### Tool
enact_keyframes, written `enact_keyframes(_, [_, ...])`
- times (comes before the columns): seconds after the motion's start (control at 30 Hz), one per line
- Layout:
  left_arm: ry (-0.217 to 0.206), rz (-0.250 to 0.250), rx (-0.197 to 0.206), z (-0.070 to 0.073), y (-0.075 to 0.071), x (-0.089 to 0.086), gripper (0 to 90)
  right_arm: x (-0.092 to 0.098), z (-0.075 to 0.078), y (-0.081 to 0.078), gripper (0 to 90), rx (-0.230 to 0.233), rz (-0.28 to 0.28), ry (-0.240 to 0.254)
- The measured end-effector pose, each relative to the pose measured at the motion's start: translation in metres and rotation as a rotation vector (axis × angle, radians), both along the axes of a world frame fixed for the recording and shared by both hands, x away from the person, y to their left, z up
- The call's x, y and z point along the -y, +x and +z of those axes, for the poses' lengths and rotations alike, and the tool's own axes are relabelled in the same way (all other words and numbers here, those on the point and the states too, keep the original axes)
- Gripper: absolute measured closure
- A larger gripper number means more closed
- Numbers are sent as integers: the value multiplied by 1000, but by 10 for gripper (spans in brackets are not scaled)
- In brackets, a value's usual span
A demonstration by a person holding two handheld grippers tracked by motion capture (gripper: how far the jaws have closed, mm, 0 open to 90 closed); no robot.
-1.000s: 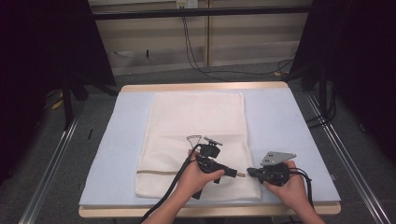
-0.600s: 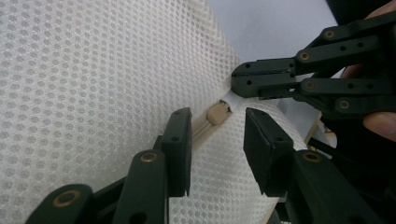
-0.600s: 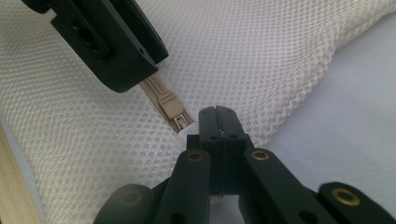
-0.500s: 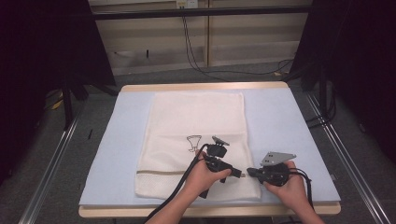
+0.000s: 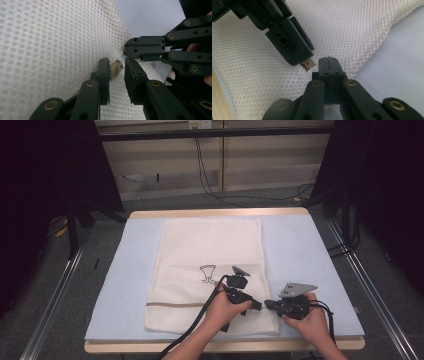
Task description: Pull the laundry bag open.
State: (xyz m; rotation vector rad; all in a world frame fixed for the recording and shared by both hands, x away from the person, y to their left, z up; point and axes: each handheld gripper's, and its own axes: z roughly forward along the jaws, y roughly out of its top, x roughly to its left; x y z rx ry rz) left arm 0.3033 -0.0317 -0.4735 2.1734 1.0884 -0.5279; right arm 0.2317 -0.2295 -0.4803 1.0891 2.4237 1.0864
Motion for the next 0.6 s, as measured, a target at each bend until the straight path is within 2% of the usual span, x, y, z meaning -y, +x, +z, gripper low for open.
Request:
enact_keyframes(0.1, [-8,-11,-5,-2,0,4,771,0,0,0,900,0,-1,2])
enact_keyframes(0.17, [-28,62,-28,-3,-2,8,814,0,0,0,900,1,-1,2])
enact_keyframes(0.23, [-26,61,-31,-3,-2,8,857,0,0,0,900,2,0,2])
enact_keyframes(0.27, [-28,42,-30,-4,-1,7,862,0,0,0,900,1,1,1])
enact_keyframes(0.33, [-33,71,-34,-3,-2,9,870,1,0,0,900,2,3,1])
enact_keyframes(0.43, [-37,67,-35,-3,-2,8,872,1,-1,0,900,5,10,-3])
enact_keyframes(0.47, [-23,59,-45,-2,-1,7,872,1,-1,0,900,8,14,-1])
enact_keyframes(0.53, [-6,20,-35,-2,1,3,873,2,-1,0,900,7,18,1])
enact_keyframes(0.6, [-22,46,-45,-2,0,4,874,2,-1,0,900,8,19,4])
